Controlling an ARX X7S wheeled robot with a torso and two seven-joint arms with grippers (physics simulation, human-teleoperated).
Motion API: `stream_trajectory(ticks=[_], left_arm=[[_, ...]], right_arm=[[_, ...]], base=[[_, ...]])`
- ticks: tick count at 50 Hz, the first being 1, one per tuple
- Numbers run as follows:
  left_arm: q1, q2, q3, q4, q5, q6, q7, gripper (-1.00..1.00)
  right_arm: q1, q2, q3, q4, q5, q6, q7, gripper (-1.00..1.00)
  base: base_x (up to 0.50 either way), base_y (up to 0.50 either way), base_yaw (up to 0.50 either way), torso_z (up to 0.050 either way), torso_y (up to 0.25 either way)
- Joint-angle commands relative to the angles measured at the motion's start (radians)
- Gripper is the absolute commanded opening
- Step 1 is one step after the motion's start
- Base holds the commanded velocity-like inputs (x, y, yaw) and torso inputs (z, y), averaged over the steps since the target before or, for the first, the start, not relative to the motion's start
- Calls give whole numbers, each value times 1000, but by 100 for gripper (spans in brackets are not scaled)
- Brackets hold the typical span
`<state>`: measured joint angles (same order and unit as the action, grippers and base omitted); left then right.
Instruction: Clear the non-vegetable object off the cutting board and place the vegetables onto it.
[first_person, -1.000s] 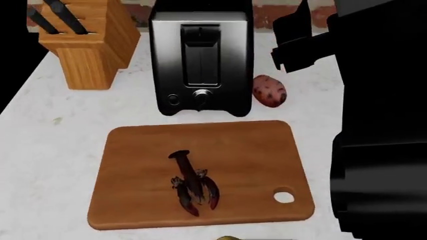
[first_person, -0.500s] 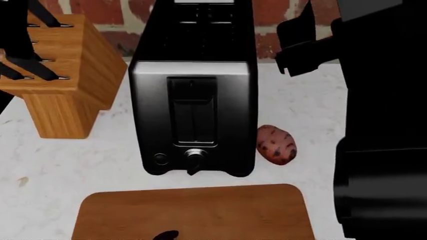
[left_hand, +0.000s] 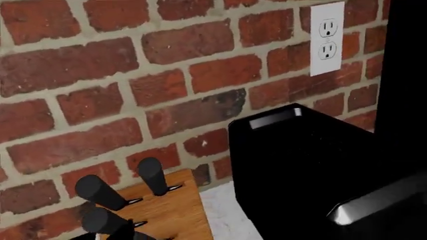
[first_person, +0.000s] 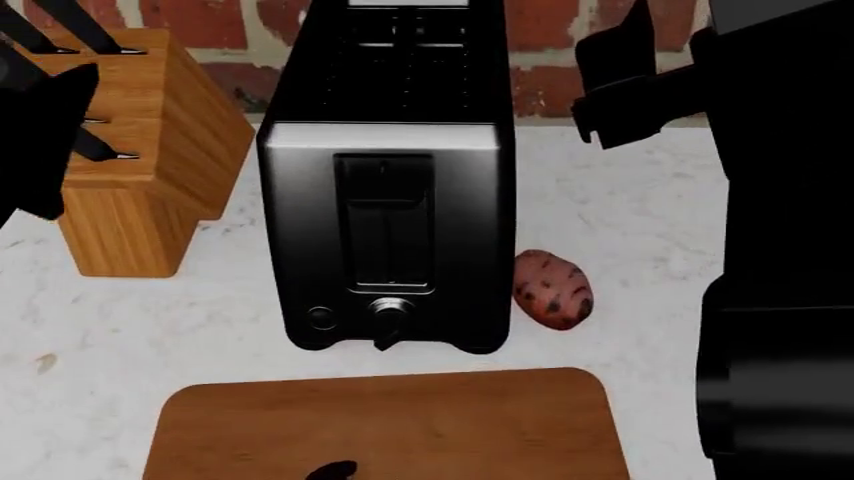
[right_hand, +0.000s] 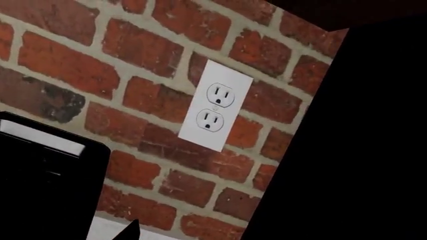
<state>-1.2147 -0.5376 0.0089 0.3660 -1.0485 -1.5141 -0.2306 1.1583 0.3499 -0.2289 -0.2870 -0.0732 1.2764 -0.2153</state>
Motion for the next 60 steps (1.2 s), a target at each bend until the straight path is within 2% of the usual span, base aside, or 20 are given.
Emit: stream_trajectory(ticks=[1,3,6,8,15,18,26,39,44,55,60], left_arm=[[-50,-184,71,16,-680,-32,-260,100],[-73,-213,110,-23,-804,-4,-311,100],[-99,-228,127,1,-844,-16,-276,100],[-107,-253,172,15,-922,-29,-256,100],[-143,-258,226,25,-936,-29,-211,100],[-163,-269,249,54,-892,-46,-94,100],[-204,-261,349,67,-767,-34,43,100],[-189,-163,467,90,-585,-2,201,100],[-181,-120,520,82,-431,41,302,100],[-164,-56,619,103,-335,86,375,100],[-174,-35,647,117,-340,86,393,100]], right_arm=[[26,-4,13,-11,-19,18,-39,100],[33,-3,13,-8,-19,20,-39,100],[34,2,3,-10,-23,27,-39,100],[35,7,-8,-11,-26,39,-38,100],[36,11,-13,-13,-28,53,-38,100],[36,12,-12,-15,-27,54,-38,100],[30,15,-12,-20,-25,59,-40,100],[21,16,-11,-14,-18,51,-44,100],[12,17,-6,-19,-15,47,-44,100],[-20,18,12,-30,-10,39,-41,100],[-22,23,18,-39,-8,46,-44,100]], base=[[0,0,0,0,0],[0,0,0,0,0],[0,0,0,0,0],[0,0,0,0,0],[0,0,0,0,0],[0,0,0,0,0],[0,0,0,0,0],[0,0,0,0,0],[0,0,0,0,0],[0,0,0,0,0],[0,0,0,0,0]])
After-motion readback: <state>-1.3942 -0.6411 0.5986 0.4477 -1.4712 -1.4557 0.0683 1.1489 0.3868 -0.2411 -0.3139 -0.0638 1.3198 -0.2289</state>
